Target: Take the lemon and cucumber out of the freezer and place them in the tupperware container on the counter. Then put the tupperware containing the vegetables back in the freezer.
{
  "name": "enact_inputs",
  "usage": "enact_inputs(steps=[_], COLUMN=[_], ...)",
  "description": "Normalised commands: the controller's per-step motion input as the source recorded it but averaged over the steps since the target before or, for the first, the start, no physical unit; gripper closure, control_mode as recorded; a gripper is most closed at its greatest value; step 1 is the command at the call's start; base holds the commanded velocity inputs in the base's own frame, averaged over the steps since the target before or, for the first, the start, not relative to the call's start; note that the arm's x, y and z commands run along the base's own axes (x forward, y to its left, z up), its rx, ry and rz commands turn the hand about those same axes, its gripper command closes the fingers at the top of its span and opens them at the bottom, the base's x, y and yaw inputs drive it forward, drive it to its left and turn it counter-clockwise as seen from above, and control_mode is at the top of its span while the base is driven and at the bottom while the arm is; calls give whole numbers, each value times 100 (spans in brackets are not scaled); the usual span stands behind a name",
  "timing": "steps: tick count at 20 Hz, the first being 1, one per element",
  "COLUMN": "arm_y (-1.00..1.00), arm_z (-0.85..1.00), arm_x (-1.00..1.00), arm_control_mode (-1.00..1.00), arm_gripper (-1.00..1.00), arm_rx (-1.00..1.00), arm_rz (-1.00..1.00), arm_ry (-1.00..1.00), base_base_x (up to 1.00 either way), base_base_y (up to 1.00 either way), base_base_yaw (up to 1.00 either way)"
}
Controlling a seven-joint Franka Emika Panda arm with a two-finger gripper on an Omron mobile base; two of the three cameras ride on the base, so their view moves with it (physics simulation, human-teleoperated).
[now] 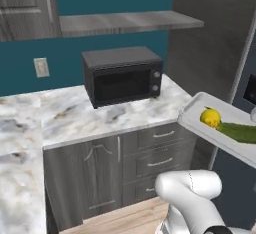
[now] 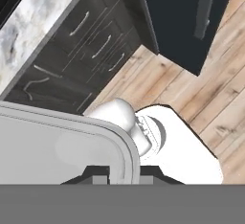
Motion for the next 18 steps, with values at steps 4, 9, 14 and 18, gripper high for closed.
enact_inputs(steps=[4,9,14,18], arm_y=[0,0,0,0], arm_z=[0,0,0,0], arm_x=[0,0,0,0], arm_control_mode=[100,100,100,100], arm_gripper=[100,100,100,100], arm_rx=[0,0,0,0], arm_rz=[0,0,0,0], arm_ry=[0,0,0,0], base_base_x=[-94,-40,0,-2], base_base_y=[-51,-85,-100,-100], base_base_yaw=[-7,-3,0,1])
